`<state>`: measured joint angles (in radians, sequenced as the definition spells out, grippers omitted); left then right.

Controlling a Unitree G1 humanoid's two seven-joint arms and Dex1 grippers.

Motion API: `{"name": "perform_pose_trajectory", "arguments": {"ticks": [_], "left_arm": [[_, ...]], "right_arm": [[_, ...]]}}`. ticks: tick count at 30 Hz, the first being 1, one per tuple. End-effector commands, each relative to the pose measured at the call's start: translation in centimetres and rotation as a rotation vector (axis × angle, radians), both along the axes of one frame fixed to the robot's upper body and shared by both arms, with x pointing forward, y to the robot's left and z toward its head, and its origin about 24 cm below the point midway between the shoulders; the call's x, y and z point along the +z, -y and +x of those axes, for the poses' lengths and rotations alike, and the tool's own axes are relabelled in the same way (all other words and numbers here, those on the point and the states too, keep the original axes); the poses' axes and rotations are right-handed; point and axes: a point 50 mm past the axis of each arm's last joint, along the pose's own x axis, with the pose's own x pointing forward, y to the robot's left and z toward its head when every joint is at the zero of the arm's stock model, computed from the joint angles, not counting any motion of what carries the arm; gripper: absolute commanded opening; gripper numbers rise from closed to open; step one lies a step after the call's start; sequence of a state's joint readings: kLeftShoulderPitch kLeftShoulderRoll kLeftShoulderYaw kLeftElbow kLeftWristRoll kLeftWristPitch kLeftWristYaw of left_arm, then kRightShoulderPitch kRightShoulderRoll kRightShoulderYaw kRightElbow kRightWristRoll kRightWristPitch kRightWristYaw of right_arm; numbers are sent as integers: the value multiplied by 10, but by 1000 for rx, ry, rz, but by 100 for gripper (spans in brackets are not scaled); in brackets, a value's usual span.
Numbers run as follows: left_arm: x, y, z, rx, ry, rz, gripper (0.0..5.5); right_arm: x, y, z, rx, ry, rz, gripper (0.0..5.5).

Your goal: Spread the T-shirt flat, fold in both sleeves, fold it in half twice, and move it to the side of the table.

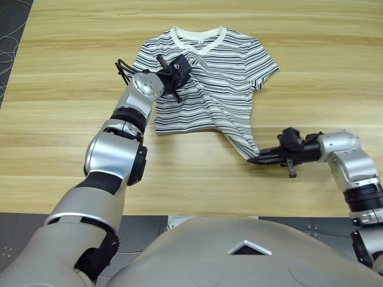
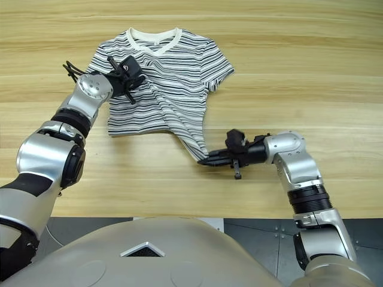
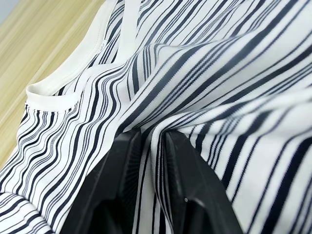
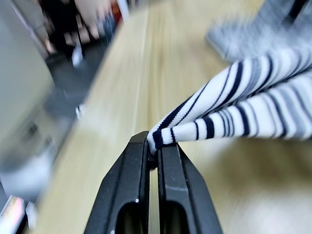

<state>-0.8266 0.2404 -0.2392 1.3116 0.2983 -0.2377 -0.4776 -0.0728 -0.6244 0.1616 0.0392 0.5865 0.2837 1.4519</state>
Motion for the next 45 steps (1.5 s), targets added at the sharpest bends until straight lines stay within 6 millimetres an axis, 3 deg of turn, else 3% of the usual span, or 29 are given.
{"name": "perform_pose_trajectory", "arguments": {"ticks": [1,7,12,16,23,27,31,35,40,42,45], "left_arm": [[-9,-3,-6,11,-44,17,93],[-9,-3,-6,8,-45,17,93],[-9,-4,-6,8,-44,19,93],[-9,-4,-6,7,-43,19,93],[-8,-4,-5,4,-45,18,93],[-7,-7,-5,-3,-44,32,93],[0,-10,-1,-19,-45,43,93],[5,-11,2,-31,-38,52,93],[4,-10,1,-39,-40,51,93],[3,-10,1,-40,-41,49,93],[3,-9,1,-40,-40,45,93]], "right_arm": [[38,11,27,-161,-53,280,12],[54,25,54,-389,-121,441,12],[27,17,47,-383,-57,186,12],[26,20,45,-362,-22,132,12],[24,58,49,-422,2,73,12],[17,71,35,-348,-11,0,12],[-3,61,15,-203,-22,-148,12],[-27,67,6,-109,16,-423,12],[-36,89,14,-110,101,-662,12],[-34,92,18,-121,104,-652,12],[-35,91,19,-119,102,-630,69]]}}
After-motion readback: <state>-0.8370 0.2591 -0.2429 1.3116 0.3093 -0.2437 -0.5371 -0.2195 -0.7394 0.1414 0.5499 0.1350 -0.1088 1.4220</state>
